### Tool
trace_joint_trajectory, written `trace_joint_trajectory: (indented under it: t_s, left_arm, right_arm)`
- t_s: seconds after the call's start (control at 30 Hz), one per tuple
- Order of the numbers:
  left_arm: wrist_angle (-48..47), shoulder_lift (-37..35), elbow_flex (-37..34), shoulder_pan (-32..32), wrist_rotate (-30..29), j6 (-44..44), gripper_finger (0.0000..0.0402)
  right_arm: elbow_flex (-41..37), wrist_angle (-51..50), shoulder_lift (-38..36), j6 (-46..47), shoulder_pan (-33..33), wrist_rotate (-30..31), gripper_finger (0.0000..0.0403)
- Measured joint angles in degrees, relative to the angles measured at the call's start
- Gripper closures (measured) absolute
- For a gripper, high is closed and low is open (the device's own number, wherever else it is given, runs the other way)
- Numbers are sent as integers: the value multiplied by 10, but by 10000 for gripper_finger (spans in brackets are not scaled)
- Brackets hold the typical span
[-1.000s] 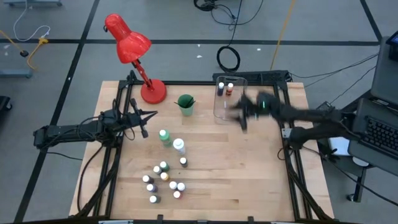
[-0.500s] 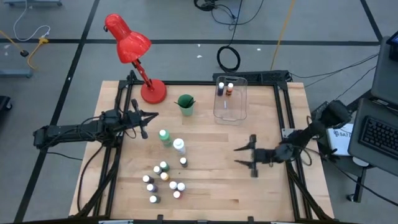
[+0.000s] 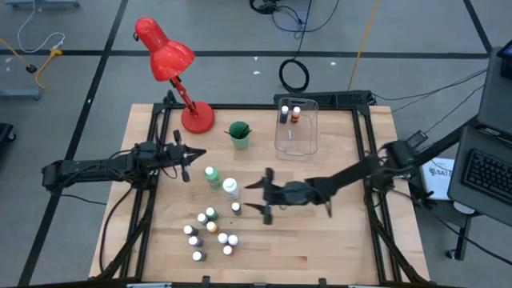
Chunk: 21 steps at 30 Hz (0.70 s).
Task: Pick & Place Paint Supplies
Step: Put the black paint bottle into the transparent bin
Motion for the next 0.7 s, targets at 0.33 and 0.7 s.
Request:
trace_joint_trajectory:
  t_s: [0.33,0.7]
  left_arm:
    - [0,0,0,0,-1,12,382]
    - [12,0,0,0,-2,45,382]
  right_arm:
    - [81,7,119,42,-36,-124,140]
    - [68,-23,119,2,-30,-156,141]
